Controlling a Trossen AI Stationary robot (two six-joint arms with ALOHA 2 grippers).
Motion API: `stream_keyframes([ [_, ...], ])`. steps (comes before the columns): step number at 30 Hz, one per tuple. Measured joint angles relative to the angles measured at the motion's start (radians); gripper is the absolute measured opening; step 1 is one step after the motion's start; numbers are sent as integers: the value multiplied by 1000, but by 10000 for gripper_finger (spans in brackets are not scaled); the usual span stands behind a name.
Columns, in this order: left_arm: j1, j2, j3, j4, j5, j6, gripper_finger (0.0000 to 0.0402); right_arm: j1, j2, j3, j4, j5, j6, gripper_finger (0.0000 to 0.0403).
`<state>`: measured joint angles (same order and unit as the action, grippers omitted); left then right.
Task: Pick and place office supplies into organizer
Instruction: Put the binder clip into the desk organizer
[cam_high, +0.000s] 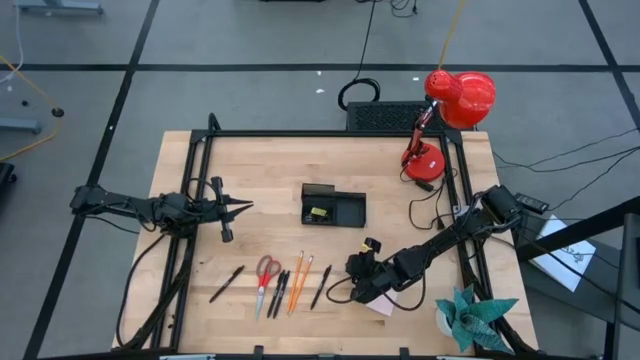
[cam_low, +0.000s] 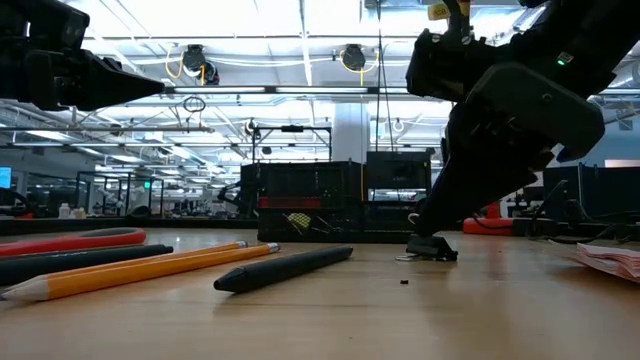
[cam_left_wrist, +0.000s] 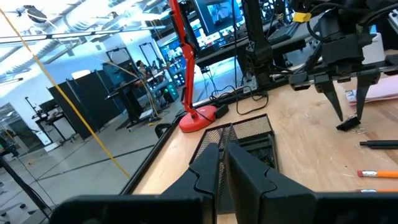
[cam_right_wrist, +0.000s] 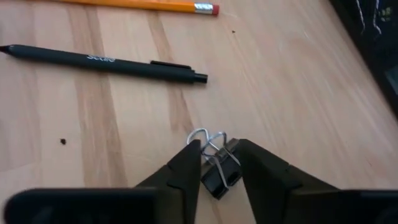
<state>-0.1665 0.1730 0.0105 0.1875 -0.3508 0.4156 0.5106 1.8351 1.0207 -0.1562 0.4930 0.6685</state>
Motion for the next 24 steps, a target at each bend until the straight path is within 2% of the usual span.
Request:
stream_keyframes([
  [6,0,0,0,0,0,0,35,-1,0,0,21,1,-49,21],
  [8,0,0,0,0,0,0,35,-1,-2,0,21,7,-65,7],
  [16,0,0,0,0,0,0,35,-6,-7,0,54,-1,-123,4],
  [24,0,1,0,-2,0,0,35,-43,-64,1,179,5,-309,2],
])
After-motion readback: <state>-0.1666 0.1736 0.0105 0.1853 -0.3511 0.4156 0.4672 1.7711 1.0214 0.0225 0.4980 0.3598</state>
